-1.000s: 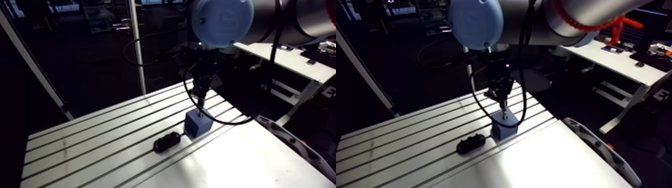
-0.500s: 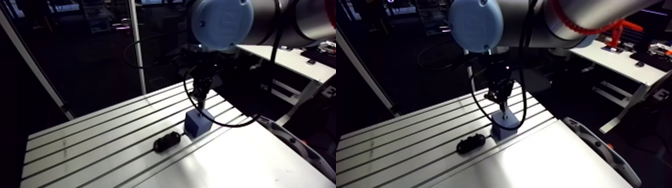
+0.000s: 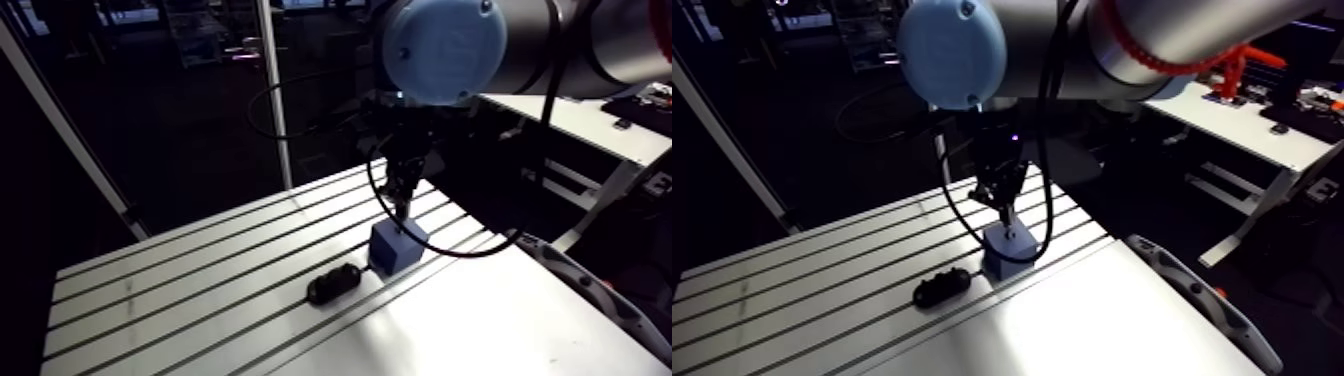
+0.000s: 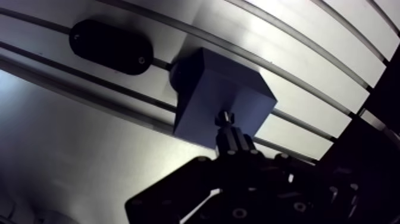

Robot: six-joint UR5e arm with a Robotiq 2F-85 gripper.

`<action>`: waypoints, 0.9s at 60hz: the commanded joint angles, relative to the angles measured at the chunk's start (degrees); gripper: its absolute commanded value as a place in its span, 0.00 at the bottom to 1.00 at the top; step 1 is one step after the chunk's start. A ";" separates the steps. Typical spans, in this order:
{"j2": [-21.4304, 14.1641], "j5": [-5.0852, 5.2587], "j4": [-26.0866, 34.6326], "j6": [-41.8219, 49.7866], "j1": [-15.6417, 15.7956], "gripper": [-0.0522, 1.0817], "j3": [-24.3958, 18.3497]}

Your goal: Pick up the M10 bolt and insert it into the hex recess until seated.

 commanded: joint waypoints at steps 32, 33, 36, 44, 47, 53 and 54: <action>-1.13 0.35 2.41 -0.38 0.00 1.00 -2.34; -1.29 0.28 2.79 -0.31 0.00 1.00 -2.62; -1.32 0.34 2.99 -0.30 0.00 1.00 -2.81; -1.41 0.28 3.20 -0.29 0.00 1.00 -3.36; -1.33 0.27 3.21 -0.29 0.00 1.00 -3.44; -1.32 0.27 3.21 -0.29 0.00 1.00 -3.46; -1.32 0.27 3.21 -0.29 0.00 1.00 -3.38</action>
